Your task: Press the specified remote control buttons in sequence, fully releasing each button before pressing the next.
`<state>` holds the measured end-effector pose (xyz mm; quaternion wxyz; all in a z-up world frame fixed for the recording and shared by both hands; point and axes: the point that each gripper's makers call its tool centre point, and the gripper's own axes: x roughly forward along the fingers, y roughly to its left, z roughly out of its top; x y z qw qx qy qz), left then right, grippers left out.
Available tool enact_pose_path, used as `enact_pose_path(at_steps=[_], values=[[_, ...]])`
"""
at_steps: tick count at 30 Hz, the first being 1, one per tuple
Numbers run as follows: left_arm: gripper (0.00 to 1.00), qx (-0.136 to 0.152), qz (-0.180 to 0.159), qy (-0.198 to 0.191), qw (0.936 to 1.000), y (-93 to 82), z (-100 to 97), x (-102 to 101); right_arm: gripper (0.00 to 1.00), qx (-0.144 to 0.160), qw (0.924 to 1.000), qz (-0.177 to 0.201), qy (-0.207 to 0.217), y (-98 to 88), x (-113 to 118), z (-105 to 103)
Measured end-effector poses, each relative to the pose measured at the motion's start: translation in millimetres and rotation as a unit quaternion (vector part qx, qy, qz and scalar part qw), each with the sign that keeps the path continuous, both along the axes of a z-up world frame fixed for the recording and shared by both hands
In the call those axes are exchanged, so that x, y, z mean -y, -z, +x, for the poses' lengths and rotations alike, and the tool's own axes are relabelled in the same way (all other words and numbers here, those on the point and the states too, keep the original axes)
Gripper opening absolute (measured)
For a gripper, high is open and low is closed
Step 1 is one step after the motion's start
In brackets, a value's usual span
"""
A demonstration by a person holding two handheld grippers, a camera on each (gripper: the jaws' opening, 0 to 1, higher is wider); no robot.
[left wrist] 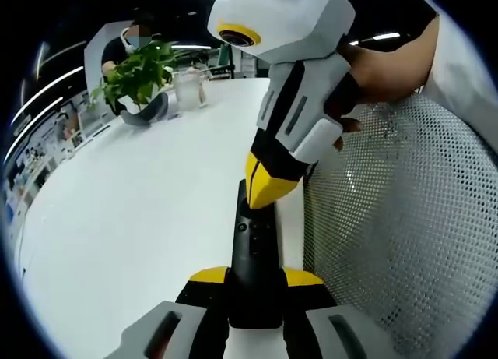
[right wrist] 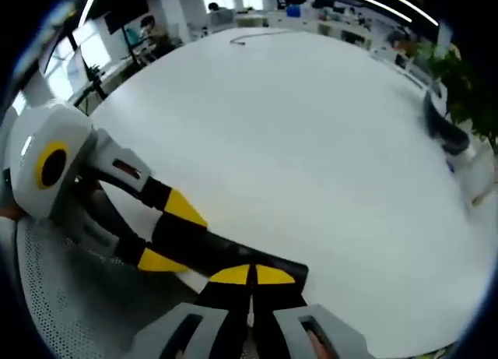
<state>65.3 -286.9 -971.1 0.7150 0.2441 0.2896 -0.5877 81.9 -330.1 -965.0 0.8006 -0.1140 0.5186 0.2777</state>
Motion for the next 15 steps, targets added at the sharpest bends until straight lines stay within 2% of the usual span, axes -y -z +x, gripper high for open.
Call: enact_pose_path(at_steps=[4, 6, 10, 15], values=[[0.24, -0.002, -0.001, -0.001, 1.0, 0.2, 0.5, 0.1, 0.0, -0.012, 0.9996, -0.013, -0.02, 1.3, -0.8, 1.5], [0.24, -0.003, -0.002, -0.003, 1.0, 0.3, 0.8, 0.0, 0.0, -0.036, 0.999, -0.015, -0.022, 2.1, -0.2, 2.4], [0.24, -0.006, -0.003, -0.006, 1.0, 0.9, 1.5, -0.1, 0.0, -0.072, 0.9973, 0.015, 0.003, 2.8, 1.0, 3.9], [0.24, -0.003, -0.002, -0.004, 1.0, 0.5, 1.3, -0.6, 0.0, -0.081, 0.9957, 0.043, 0.015, 1.8, 2.3, 3.1]])
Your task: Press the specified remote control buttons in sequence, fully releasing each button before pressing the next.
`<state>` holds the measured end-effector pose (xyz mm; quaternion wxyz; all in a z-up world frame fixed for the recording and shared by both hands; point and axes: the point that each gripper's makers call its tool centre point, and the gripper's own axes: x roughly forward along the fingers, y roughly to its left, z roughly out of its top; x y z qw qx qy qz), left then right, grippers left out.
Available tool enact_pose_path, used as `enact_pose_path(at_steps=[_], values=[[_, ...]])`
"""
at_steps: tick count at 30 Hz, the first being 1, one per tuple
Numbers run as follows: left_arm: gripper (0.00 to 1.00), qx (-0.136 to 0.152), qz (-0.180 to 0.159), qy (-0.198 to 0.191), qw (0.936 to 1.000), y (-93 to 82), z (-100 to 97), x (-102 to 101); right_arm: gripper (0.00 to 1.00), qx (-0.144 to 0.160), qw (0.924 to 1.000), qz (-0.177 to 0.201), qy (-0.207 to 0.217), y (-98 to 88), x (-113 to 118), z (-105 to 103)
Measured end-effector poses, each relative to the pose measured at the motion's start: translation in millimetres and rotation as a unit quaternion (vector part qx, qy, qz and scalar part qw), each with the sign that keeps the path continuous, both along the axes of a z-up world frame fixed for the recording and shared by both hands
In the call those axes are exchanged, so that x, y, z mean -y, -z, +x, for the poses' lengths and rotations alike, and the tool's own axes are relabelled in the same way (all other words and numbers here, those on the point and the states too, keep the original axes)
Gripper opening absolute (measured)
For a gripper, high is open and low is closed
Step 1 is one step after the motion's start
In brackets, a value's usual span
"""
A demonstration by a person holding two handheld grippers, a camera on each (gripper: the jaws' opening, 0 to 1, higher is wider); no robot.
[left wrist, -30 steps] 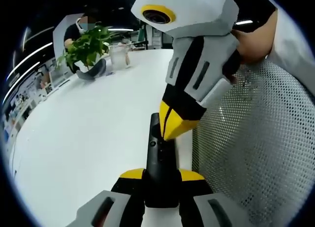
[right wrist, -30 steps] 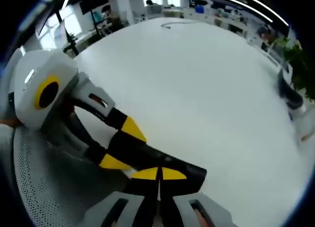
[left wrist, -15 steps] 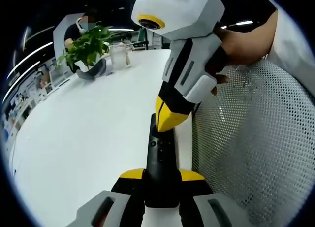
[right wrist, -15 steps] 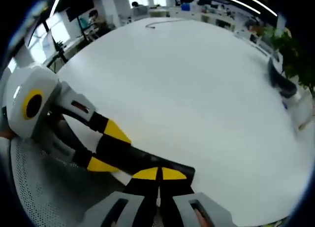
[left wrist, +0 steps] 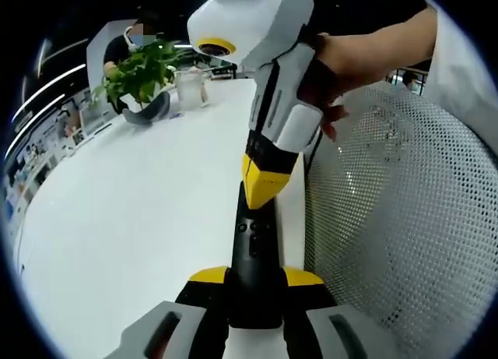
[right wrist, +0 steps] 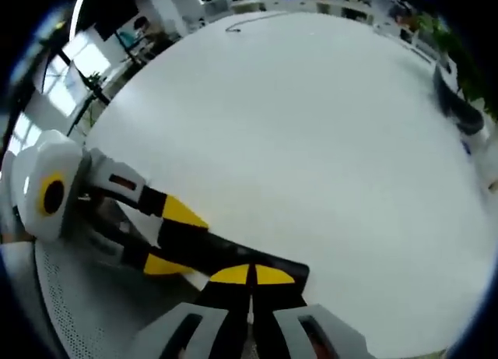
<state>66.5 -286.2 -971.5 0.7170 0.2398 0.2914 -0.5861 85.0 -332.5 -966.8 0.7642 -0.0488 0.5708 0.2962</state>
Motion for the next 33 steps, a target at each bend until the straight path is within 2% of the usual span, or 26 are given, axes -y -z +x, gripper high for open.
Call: enact_pose_path(at_steps=[9, 13, 15, 17, 23, 33], values=[[0.24, -0.006, 0.007, -0.002, 1.0, 0.0, -0.6, -6.1, 0.0, -0.012, 0.9998, -0.013, -0.008, -0.9, -3.1, -0.4], [0.24, -0.005, 0.006, 0.002, 1.0, 0.2, -0.7, -5.7, 0.0, -0.017, 0.9976, -0.051, -0.043, -2.7, -5.7, -1.4], [0.24, -0.005, 0.005, 0.003, 1.0, -1.5, 2.0, -4.5, 0.0, 0.0, 0.9979, -0.034, -0.054, -11.6, -15.4, 4.4], [0.24, -0.005, 0.005, 0.004, 1.0, -2.0, 4.4, -1.5, 0.0, -0.004, 0.9979, -0.027, -0.059, -14.4, -20.6, 6.2], [0.24, -0.006, 0.006, 0.007, 0.9999, -1.2, 7.1, 3.1, 0.0, -0.033, 0.9955, -0.028, -0.084, -6.8, -30.5, 0.4], [0.24, -0.007, 0.005, 0.007, 0.9999, 0.2, 9.2, 4.0, 0.0, -0.038, 0.9957, -0.02, -0.082, -1.8, -33.7, -0.5]])
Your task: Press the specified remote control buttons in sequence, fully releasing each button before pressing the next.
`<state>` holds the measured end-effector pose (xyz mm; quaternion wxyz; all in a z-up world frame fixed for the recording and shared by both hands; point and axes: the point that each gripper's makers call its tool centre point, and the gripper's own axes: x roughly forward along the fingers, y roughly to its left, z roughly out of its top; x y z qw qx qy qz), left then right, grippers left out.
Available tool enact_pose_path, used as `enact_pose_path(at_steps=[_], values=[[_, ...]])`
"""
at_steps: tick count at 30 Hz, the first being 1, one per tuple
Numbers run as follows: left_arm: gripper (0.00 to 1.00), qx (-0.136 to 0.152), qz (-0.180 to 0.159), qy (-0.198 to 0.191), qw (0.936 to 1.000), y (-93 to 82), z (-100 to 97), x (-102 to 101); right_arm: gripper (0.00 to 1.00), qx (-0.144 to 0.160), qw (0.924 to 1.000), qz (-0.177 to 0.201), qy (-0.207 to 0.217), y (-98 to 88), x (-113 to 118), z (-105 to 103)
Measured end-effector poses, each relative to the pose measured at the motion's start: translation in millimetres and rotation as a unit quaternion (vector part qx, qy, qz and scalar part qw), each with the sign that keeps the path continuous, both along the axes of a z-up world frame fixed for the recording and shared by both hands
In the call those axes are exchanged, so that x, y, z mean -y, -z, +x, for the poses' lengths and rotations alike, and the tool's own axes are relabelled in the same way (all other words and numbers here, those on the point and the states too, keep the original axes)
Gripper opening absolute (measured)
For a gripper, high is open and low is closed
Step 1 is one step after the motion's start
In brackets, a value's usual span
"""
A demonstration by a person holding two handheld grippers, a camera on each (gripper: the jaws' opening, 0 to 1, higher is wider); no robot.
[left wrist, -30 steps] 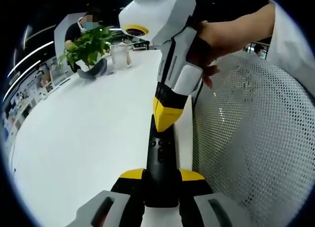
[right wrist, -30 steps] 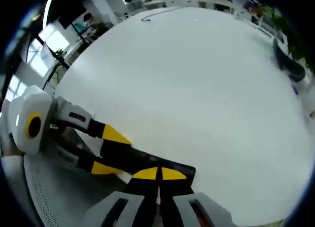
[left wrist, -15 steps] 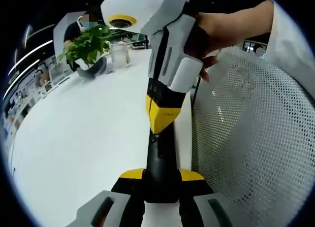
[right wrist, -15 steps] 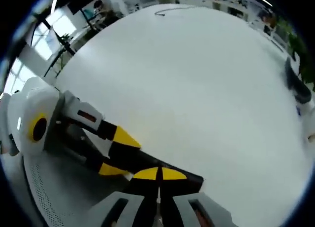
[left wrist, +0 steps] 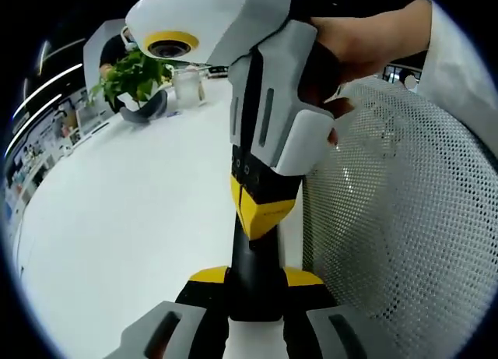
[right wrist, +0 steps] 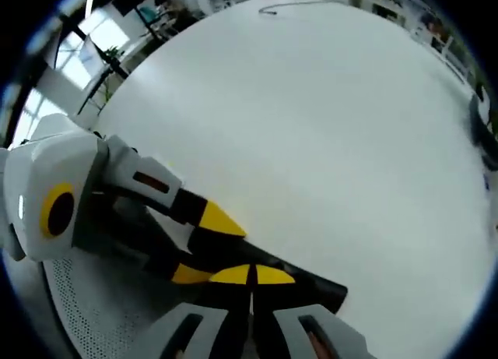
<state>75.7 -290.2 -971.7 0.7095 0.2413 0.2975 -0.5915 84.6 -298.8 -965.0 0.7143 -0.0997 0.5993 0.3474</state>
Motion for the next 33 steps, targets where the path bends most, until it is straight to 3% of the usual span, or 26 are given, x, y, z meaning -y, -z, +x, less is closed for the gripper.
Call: enact_pose_path(at_steps=[10, 16, 33], values=[[0.24, 0.0, 0.0, 0.0, 1.0, 0.7, -0.2, -0.2, 0.0, 0.028, 0.9991, -0.021, -0.024, 1.9, 0.0, -0.8], [0.24, 0.0, 0.0, 0.0, 1.0, 0.3, -0.4, -0.6, 0.0, 0.046, 0.9985, -0.013, -0.025, 1.7, 0.9, -0.9], [0.24, -0.001, -0.002, -0.002, 1.0, 0.1, -0.9, -1.5, 0.0, 0.032, 0.9988, -0.011, -0.035, 1.3, -8.6, -3.7]])
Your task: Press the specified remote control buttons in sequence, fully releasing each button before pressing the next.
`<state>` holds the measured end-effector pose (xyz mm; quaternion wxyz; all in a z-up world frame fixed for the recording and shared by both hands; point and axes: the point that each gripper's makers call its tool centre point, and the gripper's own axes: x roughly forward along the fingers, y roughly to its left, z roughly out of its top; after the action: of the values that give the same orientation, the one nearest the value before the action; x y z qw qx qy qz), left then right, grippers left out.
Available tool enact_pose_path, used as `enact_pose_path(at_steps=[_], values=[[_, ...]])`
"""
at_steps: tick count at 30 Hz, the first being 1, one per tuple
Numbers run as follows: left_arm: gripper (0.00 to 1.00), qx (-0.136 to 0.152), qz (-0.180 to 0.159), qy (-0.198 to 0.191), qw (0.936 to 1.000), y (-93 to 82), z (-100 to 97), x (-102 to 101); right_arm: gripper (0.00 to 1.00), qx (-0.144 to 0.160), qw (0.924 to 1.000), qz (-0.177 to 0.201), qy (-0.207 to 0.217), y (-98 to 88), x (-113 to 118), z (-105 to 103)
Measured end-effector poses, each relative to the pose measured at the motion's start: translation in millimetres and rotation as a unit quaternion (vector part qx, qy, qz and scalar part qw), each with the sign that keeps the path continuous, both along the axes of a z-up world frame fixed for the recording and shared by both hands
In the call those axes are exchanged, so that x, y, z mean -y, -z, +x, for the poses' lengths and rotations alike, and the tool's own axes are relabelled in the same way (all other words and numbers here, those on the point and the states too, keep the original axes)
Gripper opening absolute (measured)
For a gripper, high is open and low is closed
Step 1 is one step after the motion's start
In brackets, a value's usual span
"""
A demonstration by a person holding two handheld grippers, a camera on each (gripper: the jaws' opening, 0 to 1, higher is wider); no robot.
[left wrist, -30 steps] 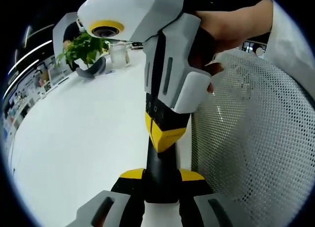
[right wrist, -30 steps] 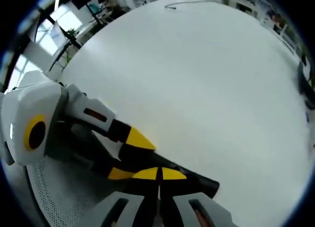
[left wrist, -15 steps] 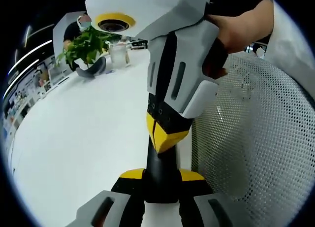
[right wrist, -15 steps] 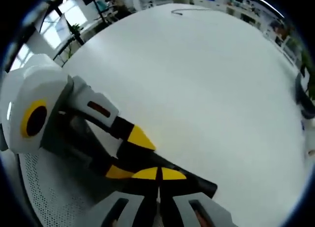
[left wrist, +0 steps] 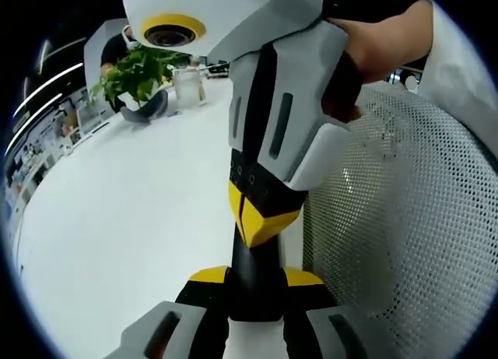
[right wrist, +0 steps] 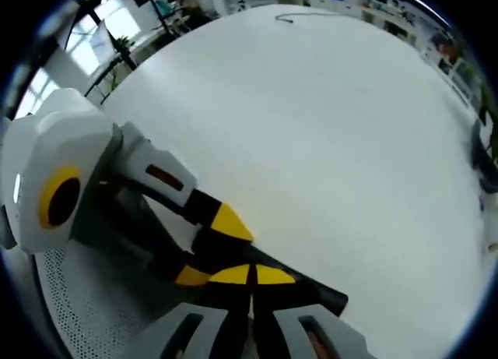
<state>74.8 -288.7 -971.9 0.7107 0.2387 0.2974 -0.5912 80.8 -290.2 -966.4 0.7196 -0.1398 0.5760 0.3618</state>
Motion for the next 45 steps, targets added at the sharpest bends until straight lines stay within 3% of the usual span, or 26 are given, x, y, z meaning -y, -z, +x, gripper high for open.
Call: enact_pose_path(at_steps=[3, 10, 14, 20, 23, 28, 30, 33, 35, 37, 41, 45], values=[[0.24, 0.0, -0.001, -0.001, 1.0, 0.0, 0.1, 0.1, 0.0, 0.008, 0.9999, -0.005, -0.007, 0.0, -0.2, 0.8], [0.23, -0.003, -0.002, -0.008, 1.0, 0.0, 1.4, -0.2, 0.0, 0.067, 0.996, -0.04, -0.043, 1.7, -1.2, 2.9], [0.24, -0.003, -0.002, -0.012, 0.9999, -0.1, 2.5, -0.7, 0.0, 0.081, 0.996, -0.023, -0.028, 0.3, -0.2, 4.8], [0.24, 0.0, 0.004, -0.021, 0.9998, -0.1, 2.5, 0.0, 0.0, 0.062, 0.9977, 0.02, 0.02, -2.7, 0.0, 6.2], [0.24, 0.0, 0.008, -0.03, 0.9995, 0.1, 2.6, 0.5, 0.0, 0.08, 0.9949, 0.051, 0.034, -14.5, -4.3, 9.9], [0.24, 0.002, 0.014, -0.032, 0.9994, 1.0, 2.9, 6.3, 0.0, 0.154, 0.9837, 0.084, 0.041, -51.9, -5.9, 20.4], [0.24, 0.001, 0.019, -0.026, 0.9995, 1.4, 2.9, 5.5, 0.0, 0.191, 0.975, 0.102, 0.051, -70.4, -1.9, 24.9], [0.23, 0.0, 0.023, -0.018, 0.9996, 1.3, 3.0, 5.4, 0.0, 0.224, 0.9631, 0.128, 0.078, -88.1, 7.8, 29.4], [0.23, 0.005, 0.034, -0.016, 0.9993, 1.3, 3.5, 6.3, 0.0, 0.232, 0.9581, 0.131, 0.104, -94.9, 18.0, 30.4], [0.23, 0.035, 0.043, 0.012, 0.9984, -0.3, 4.4, 9.4, 0.0, 0.239, 0.9569, 0.116, 0.117, -96.1, 28.3, 29.8], [0.23, 0.027, 0.045, 0.022, 0.9984, 0.2, 5.5, 9.8, 0.0, 0.263, 0.9473, 0.12, 0.139, -104.1, 39.8, 29.4], [0.23, 0.03, 0.049, 0.033, 0.9978, -1.5, 15.7, 1.6, 0.11, 0.293, 0.9313, 0.139, 0.167, -117.6, 51.8, 28.8]])
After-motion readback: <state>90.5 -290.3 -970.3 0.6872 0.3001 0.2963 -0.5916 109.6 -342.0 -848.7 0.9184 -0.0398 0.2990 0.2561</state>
